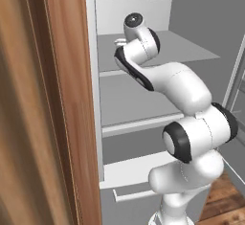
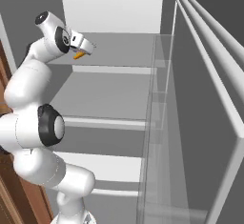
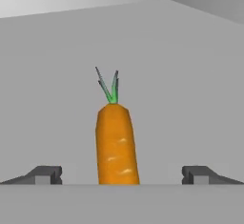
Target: Place the cold items (carrot and peach) from the fridge in one tupperware on the dining counter. Place the warm items (kebab skewer and hot dog) in the stove area in another tupperware.
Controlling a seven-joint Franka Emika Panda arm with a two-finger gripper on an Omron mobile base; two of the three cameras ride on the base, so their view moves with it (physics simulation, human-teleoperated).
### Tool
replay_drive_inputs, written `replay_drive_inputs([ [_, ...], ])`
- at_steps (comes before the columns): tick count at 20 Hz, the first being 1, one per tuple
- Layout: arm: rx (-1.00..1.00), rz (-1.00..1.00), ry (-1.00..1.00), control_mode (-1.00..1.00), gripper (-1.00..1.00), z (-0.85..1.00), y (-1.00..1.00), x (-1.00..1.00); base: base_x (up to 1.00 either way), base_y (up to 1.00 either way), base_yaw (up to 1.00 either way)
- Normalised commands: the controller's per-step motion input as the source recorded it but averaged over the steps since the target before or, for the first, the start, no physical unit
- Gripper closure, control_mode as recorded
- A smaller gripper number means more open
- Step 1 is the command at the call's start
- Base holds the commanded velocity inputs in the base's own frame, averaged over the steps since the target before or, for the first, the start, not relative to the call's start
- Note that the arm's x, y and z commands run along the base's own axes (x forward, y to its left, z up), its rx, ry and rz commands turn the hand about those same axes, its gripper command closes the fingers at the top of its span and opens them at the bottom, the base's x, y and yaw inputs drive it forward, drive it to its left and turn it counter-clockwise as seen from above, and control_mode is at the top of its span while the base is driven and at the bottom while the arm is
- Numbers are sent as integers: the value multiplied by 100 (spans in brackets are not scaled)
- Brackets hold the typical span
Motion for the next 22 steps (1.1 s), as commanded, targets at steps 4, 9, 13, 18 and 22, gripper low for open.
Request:
replay_drive_inputs([
  [4,0,-4,2,-100,-100,-5,-7,62,0,0,0],
  [9,0,-7,2,-100,-100,-20,0,32,0,0,0],
  [13,0,-18,0,-100,-100,-43,0,0,0,0,0],
  [18,8,-13,-7,-100,100,-63,-27,-20,0,0,0],
  [22,6,-1,-11,-100,100,-61,-35,-13,0,0,0],
])
